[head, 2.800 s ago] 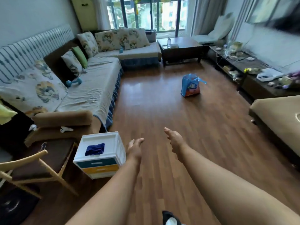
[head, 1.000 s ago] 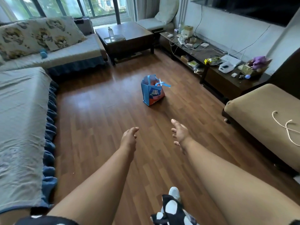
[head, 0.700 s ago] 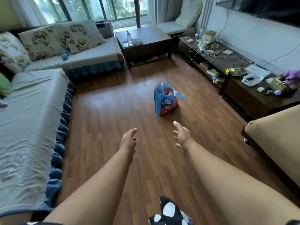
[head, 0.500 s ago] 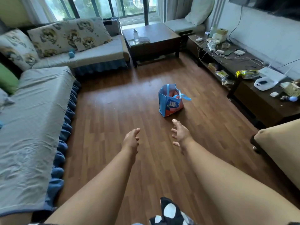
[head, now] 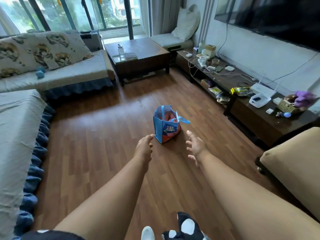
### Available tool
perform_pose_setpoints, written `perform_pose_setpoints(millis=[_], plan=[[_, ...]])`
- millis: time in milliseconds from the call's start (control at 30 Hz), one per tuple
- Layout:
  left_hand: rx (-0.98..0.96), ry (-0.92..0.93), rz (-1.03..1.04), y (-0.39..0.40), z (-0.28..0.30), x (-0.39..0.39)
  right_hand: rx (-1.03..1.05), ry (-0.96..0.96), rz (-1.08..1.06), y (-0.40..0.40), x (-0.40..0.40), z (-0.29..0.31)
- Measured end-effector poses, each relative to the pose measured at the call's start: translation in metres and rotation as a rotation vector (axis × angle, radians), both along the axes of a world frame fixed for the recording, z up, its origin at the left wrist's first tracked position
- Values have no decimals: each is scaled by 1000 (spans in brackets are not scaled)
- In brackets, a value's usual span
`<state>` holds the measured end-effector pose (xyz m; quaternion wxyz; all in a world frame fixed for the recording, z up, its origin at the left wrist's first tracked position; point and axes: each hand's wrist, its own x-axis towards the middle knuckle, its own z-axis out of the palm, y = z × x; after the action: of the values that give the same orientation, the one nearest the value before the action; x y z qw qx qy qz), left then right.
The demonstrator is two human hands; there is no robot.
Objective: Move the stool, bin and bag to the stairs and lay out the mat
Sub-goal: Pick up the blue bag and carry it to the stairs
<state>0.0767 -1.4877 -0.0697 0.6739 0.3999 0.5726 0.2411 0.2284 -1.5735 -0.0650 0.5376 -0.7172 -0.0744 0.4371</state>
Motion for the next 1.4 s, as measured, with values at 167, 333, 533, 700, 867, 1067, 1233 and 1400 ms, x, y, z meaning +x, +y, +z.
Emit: perform_pose_setpoints(millis=[167,333,533,700,867,1067,1233,1400], plan=[[0,14,-65,65,5,18,0,-1,-89,46,13,4],[-64,44,-114,104,-6,35,-28,18,-93,85,18,-2],[-108,37,-141,153,-16,70,-39,38,-118,136,50,-8],[-119,63,-111,199,-21,107,-46,53,-80,198,88,-22],[-128,86,-20,253,-19,136,-31,94,-3,259,126,-16],[-151,70,16,311,-12,177,-61,119,70,334,165,-11],[-190,-2,-19,370,-9,207,-92,115,41,392,185,-24],[-210,14,-121,451,-20,233,-93,123,-42,466,204,-34]])
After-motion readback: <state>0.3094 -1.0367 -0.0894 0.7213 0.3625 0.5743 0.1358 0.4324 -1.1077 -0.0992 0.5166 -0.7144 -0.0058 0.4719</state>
